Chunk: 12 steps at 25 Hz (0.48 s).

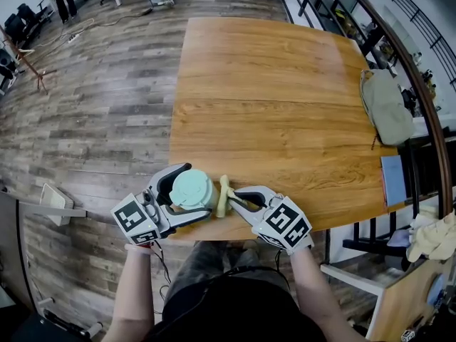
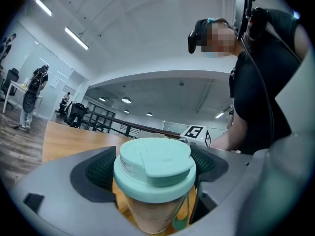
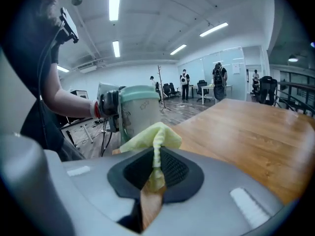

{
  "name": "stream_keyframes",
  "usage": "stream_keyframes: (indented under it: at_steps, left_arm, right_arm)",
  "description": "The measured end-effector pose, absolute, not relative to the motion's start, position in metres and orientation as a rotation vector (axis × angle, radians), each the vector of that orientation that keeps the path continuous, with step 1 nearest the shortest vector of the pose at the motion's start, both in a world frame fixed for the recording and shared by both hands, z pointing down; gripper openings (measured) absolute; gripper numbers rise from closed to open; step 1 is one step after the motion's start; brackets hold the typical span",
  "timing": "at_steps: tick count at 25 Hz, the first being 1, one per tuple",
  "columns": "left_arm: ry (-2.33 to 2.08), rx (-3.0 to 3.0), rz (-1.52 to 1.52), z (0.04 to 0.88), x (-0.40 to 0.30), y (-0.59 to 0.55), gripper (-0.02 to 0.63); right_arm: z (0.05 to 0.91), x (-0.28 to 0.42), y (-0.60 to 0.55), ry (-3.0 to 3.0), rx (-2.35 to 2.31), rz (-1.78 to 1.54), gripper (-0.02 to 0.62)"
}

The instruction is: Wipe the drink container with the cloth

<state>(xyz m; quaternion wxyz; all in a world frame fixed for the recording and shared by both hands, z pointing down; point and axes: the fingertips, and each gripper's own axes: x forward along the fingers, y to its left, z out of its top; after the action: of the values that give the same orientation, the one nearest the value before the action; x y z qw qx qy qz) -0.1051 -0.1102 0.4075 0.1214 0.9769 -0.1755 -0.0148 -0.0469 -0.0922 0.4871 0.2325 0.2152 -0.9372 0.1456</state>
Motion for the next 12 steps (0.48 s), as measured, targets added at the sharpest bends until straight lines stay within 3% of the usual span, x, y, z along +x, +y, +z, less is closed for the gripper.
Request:
stream_keyframes:
  at_steps: [12]
  left_arm:
    - [-0.282,2.934,0.168,0.410,-0.071,-0.090,0.459]
  right_arm:
    - [0.432,-0.051,-0.110,-2.691,0.565,0.182,0.043]
